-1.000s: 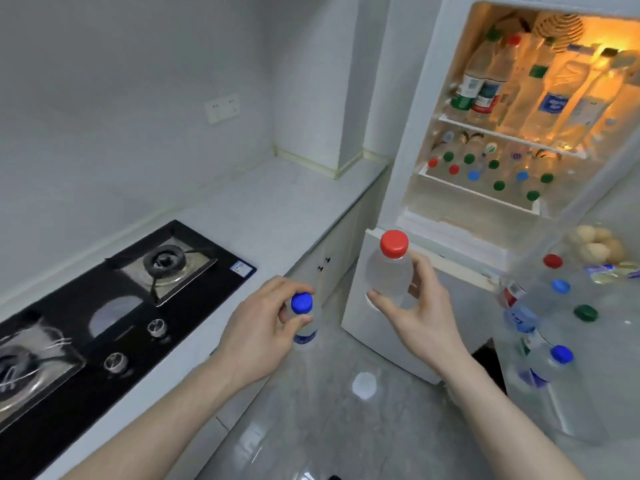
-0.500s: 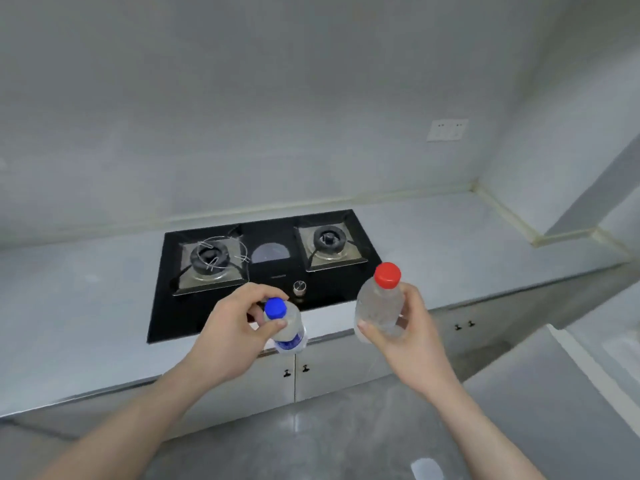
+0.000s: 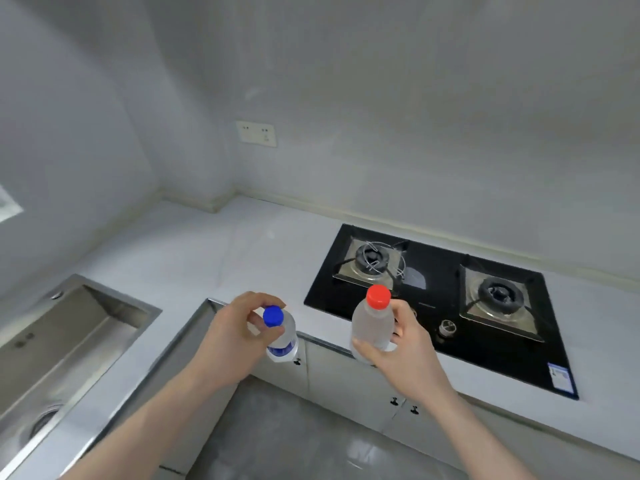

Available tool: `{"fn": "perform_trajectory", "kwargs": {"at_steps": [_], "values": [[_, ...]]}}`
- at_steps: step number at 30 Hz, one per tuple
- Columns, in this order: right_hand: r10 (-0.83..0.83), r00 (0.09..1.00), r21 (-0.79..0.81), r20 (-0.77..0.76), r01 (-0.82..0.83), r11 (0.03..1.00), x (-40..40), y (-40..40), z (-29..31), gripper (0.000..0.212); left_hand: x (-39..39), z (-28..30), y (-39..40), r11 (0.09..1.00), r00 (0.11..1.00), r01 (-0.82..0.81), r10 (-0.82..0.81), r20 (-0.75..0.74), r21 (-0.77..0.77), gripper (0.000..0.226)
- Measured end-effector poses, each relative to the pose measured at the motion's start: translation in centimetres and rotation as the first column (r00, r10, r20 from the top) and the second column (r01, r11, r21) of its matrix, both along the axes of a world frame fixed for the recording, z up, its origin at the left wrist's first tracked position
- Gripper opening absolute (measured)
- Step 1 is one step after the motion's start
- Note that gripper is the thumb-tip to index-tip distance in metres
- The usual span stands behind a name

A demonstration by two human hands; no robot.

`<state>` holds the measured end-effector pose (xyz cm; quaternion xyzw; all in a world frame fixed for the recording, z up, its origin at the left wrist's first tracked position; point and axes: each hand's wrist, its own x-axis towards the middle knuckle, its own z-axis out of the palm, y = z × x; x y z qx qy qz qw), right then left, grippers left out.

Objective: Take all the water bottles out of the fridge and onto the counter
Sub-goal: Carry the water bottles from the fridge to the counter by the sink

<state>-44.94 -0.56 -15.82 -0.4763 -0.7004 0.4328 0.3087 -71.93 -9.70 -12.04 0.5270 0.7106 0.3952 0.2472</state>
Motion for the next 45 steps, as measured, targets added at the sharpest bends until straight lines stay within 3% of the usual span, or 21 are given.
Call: {"fn": "perform_trajectory", "kwargs": {"at_steps": [9, 22, 35, 45], "values": [[0.203, 0.978, -0.03, -0.046, -0.204, 0.978, -14.9, -0.4, 0.0, 0.052, -12.2, 0.3, -5.2, 0.979, 0.979, -0.202, 0.201, -0.008, -0.019, 0.029], [0.288, 0.957, -0.023, -0.035, -0.289, 0.957, -34.9, -0.2, -0.6, 0.05, -30.1, -0.2, -7.3, 0.946, 0.945, -0.318, 0.31, -0.102, -0.07, 0.028], [0.463, 0.886, -0.009, 0.033, -0.463, 0.886, -51.7, 9.2, -3.0, 0.05, -44.2, -4.9, -0.7, 0.881, 0.887, -0.454, 0.431, -0.167, -0.135, 0.025], [0.608, 0.784, -0.057, 0.126, -0.606, 0.793, -64.8, 18.0, -6.6, 0.053, -53.1, -8.4, 6.0, 0.732, 0.753, -0.657, 0.625, -0.206, -0.18, 0.027]]}}
